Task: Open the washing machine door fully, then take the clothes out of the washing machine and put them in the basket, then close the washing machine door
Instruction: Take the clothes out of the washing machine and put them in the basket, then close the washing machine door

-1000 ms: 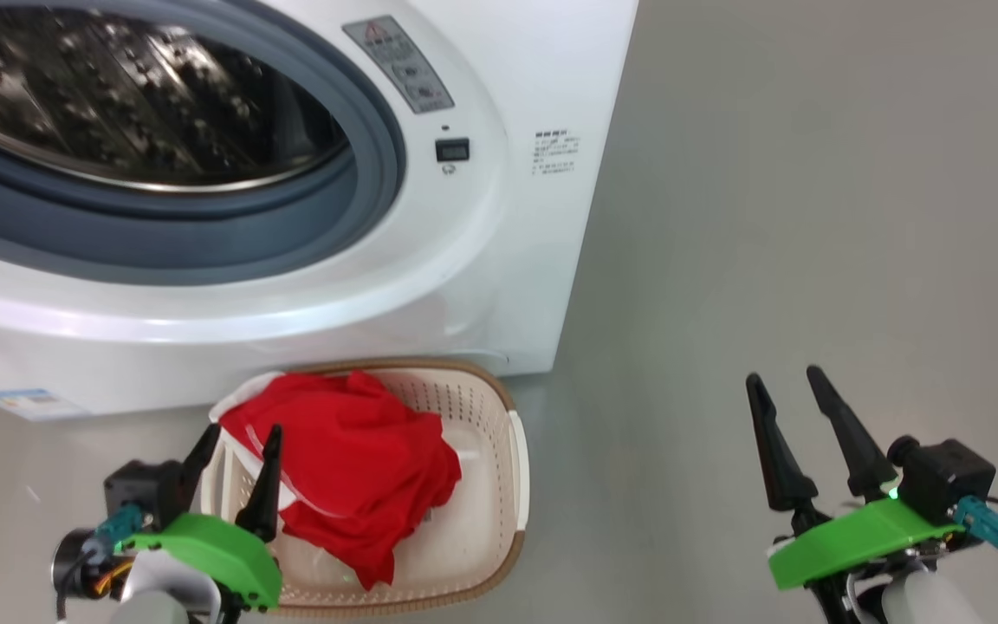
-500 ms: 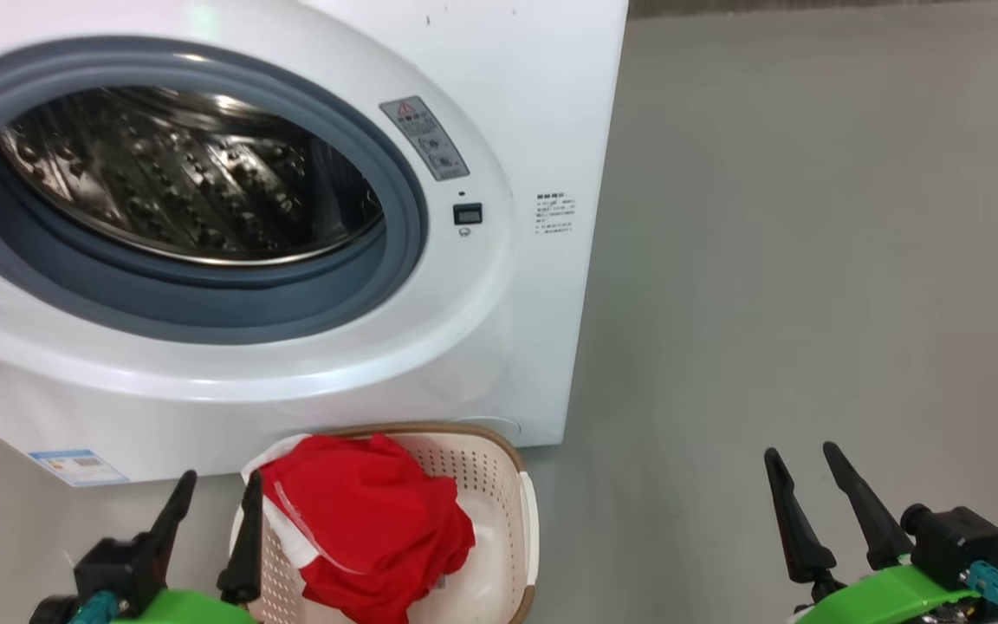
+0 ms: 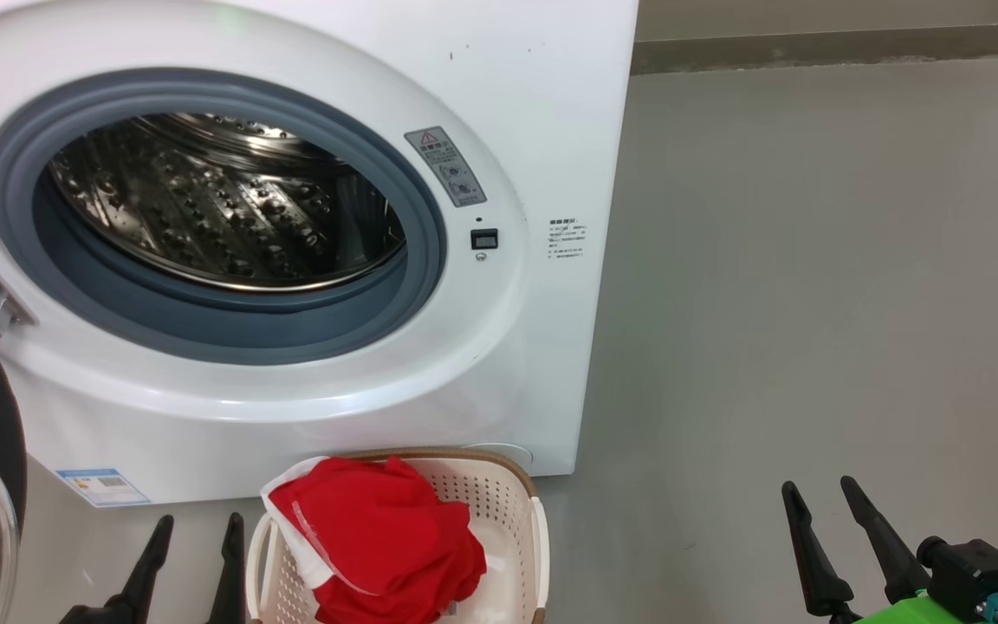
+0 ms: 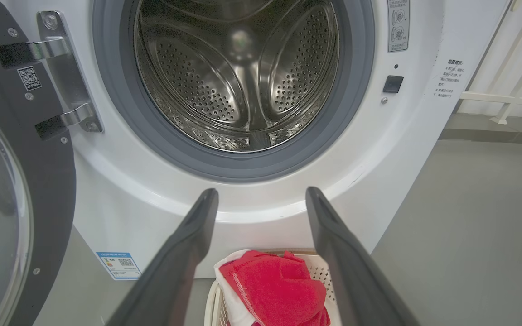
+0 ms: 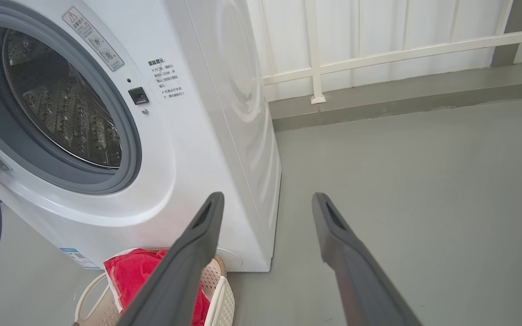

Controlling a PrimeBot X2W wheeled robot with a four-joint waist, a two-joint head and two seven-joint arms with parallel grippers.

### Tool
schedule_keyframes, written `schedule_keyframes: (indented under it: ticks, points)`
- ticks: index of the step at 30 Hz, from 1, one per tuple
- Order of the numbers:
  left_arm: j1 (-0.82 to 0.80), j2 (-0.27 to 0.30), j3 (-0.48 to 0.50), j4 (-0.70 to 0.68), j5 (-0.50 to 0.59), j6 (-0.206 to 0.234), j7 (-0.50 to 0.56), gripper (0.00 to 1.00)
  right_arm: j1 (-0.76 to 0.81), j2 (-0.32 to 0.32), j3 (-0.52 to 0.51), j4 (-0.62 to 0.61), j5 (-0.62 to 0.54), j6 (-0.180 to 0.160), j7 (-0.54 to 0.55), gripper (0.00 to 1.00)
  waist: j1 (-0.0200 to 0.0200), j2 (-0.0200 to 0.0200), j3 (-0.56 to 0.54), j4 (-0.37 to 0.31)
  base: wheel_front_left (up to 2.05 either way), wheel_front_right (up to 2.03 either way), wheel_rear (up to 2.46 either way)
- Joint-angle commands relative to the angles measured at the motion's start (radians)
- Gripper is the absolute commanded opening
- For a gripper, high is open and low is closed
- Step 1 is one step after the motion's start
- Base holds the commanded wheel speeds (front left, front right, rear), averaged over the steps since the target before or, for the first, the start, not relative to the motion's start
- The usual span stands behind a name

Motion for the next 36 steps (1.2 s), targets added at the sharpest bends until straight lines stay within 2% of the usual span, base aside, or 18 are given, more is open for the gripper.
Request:
schedule_keyframes:
  ticks: [1, 23, 36]
  points:
    - [-0.009, 0.006, 0.044, -0.038, 0.013, -0.006, -0.012, 1.00, -0.008, -0.017, 0.015, -0.029, 0.004, 0.005, -0.006, 1.00, 0.0000, 0.0000, 0.000, 0.004, 0.00, 0.00, 0.00]
    - [-0.004, -0.003, 0.056, -0.057, 0.022, -0.006, -0.012, 1.00, -0.015, -0.014, 0.014, -0.025, 0.006, 0.005, -0.006, 1.00, 0.0000, 0.0000, -0.004, 0.003, -0.04, 0.04, 0.00]
    - [-0.006, -0.006, 0.054, -0.066, 0.027, -0.006, -0.012, 1.00, -0.015, -0.012, 0.012, -0.029, 0.004, 0.005, -0.006, 1.00, 0.0000, 0.0000, 0.000, 0.004, -1.33, 1.33, 0.00]
